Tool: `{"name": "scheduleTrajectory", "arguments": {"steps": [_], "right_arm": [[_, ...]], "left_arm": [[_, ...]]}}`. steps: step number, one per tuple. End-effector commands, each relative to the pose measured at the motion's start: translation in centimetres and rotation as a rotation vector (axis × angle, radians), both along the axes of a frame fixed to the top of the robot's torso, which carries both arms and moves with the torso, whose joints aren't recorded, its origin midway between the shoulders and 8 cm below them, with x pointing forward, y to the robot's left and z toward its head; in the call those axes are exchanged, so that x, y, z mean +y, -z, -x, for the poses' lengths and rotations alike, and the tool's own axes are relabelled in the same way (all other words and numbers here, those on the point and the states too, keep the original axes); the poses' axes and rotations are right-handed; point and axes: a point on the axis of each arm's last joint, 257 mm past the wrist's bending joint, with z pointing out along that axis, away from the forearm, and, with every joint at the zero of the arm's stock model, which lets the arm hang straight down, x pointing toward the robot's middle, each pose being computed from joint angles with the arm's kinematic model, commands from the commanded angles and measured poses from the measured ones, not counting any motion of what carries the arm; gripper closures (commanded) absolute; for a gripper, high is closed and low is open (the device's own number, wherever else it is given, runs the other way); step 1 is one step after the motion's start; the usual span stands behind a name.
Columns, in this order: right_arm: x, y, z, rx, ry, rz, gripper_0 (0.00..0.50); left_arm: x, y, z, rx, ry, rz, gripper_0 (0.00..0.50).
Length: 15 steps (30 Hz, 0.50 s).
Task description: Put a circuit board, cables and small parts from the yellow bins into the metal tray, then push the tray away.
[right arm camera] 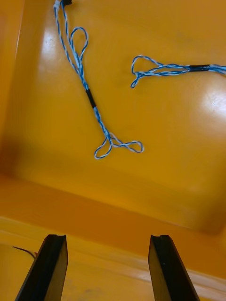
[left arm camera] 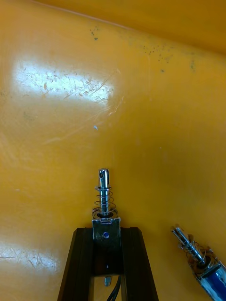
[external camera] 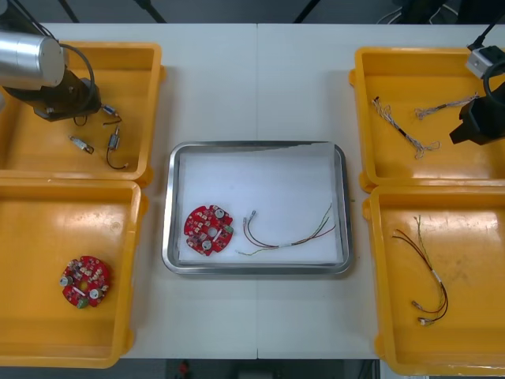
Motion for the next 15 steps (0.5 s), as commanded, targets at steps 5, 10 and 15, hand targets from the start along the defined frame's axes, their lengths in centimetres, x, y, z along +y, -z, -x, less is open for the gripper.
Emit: {"name": "scheduleTrajectory", "arguments": {"steps": [5, 10, 15], "right_arm": [[-1.6, -3.3, -4.3, -0.066, -0.005, 0.045, 0.000], [-1.8, -3.5, -7.3, -0.119, 0.005, 0.053, 0.000], [-2.3, -3.8, -9.9, -0.182, 0.030, 0.036, 0.000]], "left_arm": [[3.0, -4.9, 0.4, -0.006, 0.047, -0.068, 0.500], [3.0, -8.3, 1.1, 0.004, 0.052, -0.076, 0.500], [2.3, -11.0, 2.6, 0.032, 0.060, -0.065, 0.500]]}}
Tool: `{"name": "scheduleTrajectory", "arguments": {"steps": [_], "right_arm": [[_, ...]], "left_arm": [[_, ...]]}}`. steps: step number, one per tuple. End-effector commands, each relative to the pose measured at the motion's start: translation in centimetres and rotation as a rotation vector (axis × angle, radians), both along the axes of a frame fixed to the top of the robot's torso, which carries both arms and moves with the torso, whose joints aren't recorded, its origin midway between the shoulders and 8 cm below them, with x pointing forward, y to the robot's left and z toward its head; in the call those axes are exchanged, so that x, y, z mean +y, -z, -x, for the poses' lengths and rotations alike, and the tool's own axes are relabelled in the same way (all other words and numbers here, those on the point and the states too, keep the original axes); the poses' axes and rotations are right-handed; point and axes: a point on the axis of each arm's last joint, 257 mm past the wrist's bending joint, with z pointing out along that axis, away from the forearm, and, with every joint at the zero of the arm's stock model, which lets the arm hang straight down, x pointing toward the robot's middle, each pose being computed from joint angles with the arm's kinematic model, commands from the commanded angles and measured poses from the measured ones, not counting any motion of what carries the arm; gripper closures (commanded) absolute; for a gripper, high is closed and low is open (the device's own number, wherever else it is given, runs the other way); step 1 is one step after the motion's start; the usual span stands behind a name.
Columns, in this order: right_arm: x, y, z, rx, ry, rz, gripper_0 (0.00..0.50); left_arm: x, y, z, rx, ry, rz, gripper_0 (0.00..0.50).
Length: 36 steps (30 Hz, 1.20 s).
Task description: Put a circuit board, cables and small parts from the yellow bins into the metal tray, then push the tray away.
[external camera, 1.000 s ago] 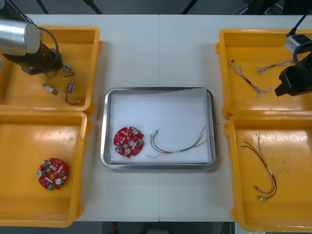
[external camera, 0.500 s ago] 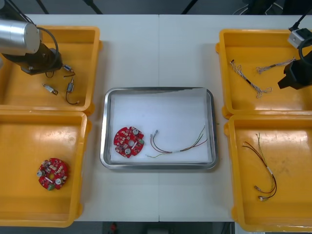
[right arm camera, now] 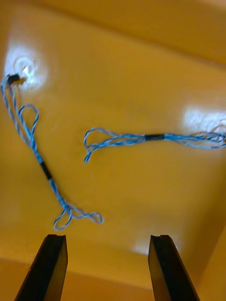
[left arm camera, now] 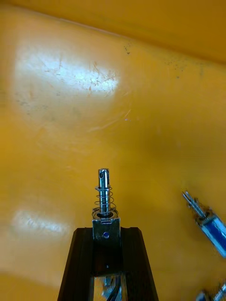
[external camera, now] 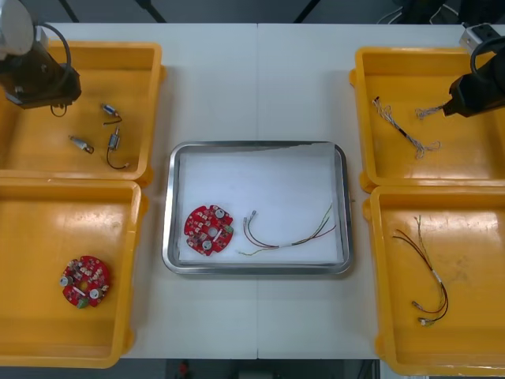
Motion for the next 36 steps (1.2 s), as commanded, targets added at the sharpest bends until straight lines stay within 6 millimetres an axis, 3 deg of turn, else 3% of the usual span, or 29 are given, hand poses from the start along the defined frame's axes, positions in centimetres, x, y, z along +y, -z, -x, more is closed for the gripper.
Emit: {"name": "scheduleTrajectory", "arguments": {"steps": [1, 8, 14, 22, 26, 36], "right_arm": [[-0.7, -3.6, -2.8, -0.095, -0.008, 0.019, 0.000], [-2.1, -4.7, -5.9, -0.199, 0.026, 0.040, 0.000], [-3.1, -4.3, -7.5, -0.231, -0.031, 0.149, 0.000], [-3.8, -4.0, -9.2, -0.237, -0.282, 0.435, 0.000], [-3.9, -2.8, -9.9, -0.241, -0.416, 0.575, 0.000], [-3.4, -0.8, -10.2, -0.239, -0.642, 0.771, 0.000]], "left_arm": [[0.6, -7.5, 0.1, -0.051, 0.059, -0.042, 0.500], [-1.8, -9.4, 3.0, 0.015, 0.097, 0.014, 0.500], [-5.2, -10.2, 5.5, 0.048, 0.077, 0.069, 0.500], [-10.6, -8.9, 8.7, 0.059, 0.131, 0.109, 0.500], [-13.0, -7.9, 10.8, 0.068, 0.144, 0.121, 0.500], [-16.8, -5.2, 13.9, 0.080, 0.194, 0.157, 0.500]]}}
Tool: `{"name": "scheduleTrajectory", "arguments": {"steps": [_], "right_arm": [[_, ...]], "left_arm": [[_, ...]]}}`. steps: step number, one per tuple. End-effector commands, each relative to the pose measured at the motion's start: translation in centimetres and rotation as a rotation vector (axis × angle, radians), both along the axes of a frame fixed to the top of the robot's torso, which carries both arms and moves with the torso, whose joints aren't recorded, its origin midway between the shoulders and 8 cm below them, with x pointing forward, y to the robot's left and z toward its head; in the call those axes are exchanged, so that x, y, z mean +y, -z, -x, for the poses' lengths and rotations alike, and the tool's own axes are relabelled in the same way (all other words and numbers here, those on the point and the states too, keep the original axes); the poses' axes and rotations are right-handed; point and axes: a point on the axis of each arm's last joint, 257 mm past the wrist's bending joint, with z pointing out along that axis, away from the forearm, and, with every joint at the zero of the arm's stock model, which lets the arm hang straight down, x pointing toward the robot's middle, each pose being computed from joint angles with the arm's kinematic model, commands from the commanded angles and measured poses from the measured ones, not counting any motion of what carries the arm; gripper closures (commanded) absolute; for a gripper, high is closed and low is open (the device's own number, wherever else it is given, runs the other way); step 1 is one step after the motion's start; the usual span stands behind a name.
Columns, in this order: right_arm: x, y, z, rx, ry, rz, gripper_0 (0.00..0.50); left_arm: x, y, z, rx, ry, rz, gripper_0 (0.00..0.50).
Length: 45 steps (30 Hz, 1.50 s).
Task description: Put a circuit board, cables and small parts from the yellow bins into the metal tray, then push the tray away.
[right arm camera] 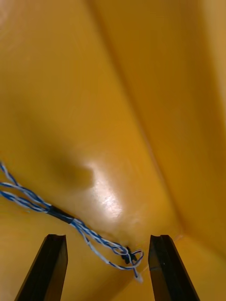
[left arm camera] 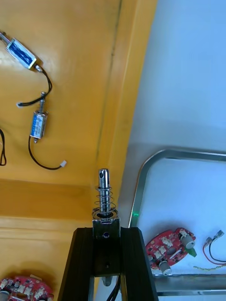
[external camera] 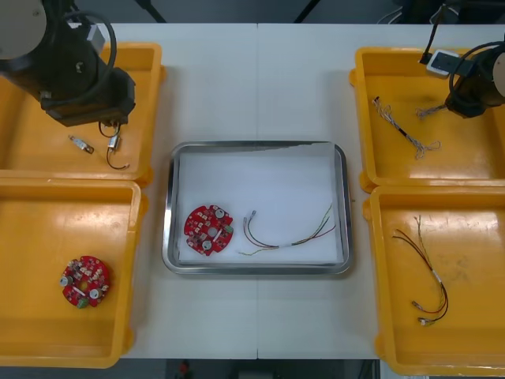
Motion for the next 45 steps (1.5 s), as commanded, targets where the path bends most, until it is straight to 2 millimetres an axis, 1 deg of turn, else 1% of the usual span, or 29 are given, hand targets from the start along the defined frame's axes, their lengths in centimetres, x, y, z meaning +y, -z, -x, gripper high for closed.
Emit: {"name": "scheduleTrajectory", "arguments": {"steps": [1, 6, 11, 15, 18, 20, 24, 27, 29, 34, 37, 40, 45], "right_arm": [[1.0, -3.0, -1.3, -0.032, -0.108, 0.110, 0.000], [1.6, -1.8, -0.8, 0.002, -0.167, 0.136, 0.000], [1.9, -1.6, -0.8, 0.007, -0.187, 0.132, 0.000], [2.5, -1.6, -1.0, -0.010, -0.176, 0.084, 0.000], [2.5, -1.8, -1.7, -0.042, -0.149, 0.040, 0.000], [2.4, -2.2, -2.4, -0.071, -0.122, 0.006, 0.000], [2.1, -2.7, -3.1, -0.104, -0.075, -0.048, 0.000], [2.1, -3.0, -3.4, -0.123, -0.031, -0.122, 0.000], [2.2, -3.1, -3.6, -0.137, 0.015, -0.206, 0.000], [2.8, -3.3, -3.9, -0.158, 0.122, -0.402, 0.000], [3.4, -3.8, -4.0, -0.174, 0.210, -0.599, 0.000], [3.9, -3.8, -4.1, -0.179, 0.277, -0.750, 0.000], [3.1, -2.8, -3.7, -0.171, 0.349, -0.821, 0.000]], "left_arm": [[0.2, -0.4, 1.1, -0.017, -0.004, 0.017, 0.500], [-1.9, 0.7, 1.4, -0.034, 0.043, 0.048, 0.500], [-3.9, 1.7, 1.0, -0.082, 0.089, 0.028, 0.500], [-4.8, 2.9, 0.8, -0.090, 0.085, 0.029, 0.500], [-5.6, 3.8, 0.6, -0.101, 0.095, 0.008, 0.500], [-6.7, 4.8, 0.6, -0.106, 0.109, -0.004, 0.500], [-8.0, 6.1, 0.8, -0.109, 0.119, -0.022, 0.500], [-9.1, 6.9, 1.0, -0.108, 0.125, -0.024, 0.500], [-10.1, 7.7, 1.2, -0.112, 0.131, -0.024, 0.500], [-11.6, 9.0, 1.4, -0.135, 0.136, -0.045, 0.500], [-12.4, 10.0, 1.4, -0.157, 0.131, -0.072, 0.500], [-13.0, 10.9, 1.7, -0.157, 0.123, -0.071, 0.500], [-13.7, 12.0, 2.0, -0.164, 0.121, -0.087, 0.500]]}}
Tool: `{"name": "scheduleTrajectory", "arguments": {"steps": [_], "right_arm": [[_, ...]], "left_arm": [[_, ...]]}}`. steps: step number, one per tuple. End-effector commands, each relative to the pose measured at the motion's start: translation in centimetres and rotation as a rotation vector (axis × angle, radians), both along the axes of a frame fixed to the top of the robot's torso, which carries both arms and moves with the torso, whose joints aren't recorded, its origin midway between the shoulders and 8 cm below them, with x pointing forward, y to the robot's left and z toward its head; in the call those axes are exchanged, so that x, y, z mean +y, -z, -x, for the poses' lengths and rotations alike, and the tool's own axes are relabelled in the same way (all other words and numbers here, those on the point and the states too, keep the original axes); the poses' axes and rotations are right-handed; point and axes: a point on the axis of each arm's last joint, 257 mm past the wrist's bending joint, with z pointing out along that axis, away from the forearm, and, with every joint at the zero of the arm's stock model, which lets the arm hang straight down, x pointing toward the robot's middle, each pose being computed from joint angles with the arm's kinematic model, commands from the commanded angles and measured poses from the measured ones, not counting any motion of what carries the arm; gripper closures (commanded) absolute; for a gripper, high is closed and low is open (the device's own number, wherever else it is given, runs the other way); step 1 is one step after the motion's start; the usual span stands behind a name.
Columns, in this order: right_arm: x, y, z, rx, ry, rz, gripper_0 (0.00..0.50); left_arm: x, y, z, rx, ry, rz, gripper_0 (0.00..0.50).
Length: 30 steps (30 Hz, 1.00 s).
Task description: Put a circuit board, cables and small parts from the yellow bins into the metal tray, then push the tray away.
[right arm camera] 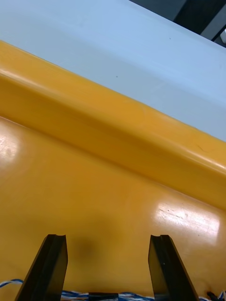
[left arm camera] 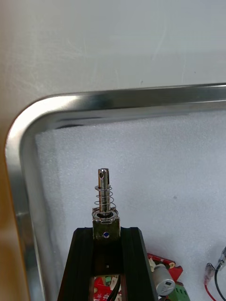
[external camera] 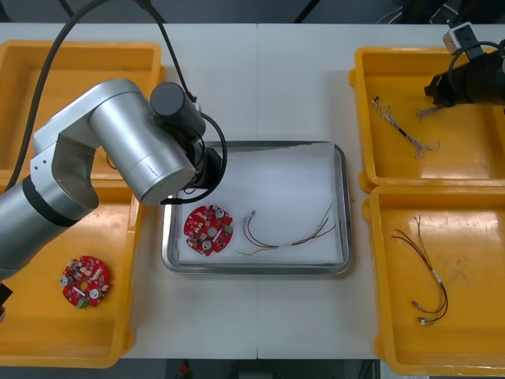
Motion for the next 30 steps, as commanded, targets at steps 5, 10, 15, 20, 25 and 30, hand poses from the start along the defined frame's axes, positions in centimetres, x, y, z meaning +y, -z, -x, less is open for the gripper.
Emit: {"name": "scheduleTrajectory", "arguments": {"steps": [5, 10, 15, 20, 25, 30], "right_arm": [[-1.0, -2.1, -0.7, -0.030, 0.123, -0.146, 0.000], [-2.9, -0.7, 0.1, 0.011, 0.171, -0.124, 0.000], [-3.7, 0.2, 0.8, 0.049, 0.205, -0.112, 0.000], [-4.0, 1.0, 1.2, 0.077, 0.221, -0.102, 0.000], [-3.7, 2.0, 1.4, 0.082, 0.221, -0.112, 0.000], [-2.8, 3.1, 1.6, 0.086, 0.225, -0.172, 0.000]], "left_arm": [[-2.2, 1.7, 0.8, -0.048, -0.037, 0.014, 0.500], [-1.6, 1.2, -0.2, -0.087, -0.050, 0.002, 0.500], [-1.3, 1.6, -1.8, -0.110, -0.055, 0.015, 0.500], [-1.1, 1.9, -2.5, -0.120, -0.051, 0.014, 0.500], [-0.8, 2.2, -2.4, -0.113, -0.048, 0.005, 0.498], [-0.3, 2.3, -2.5, -0.114, -0.044, -0.014, 0.277]]}}
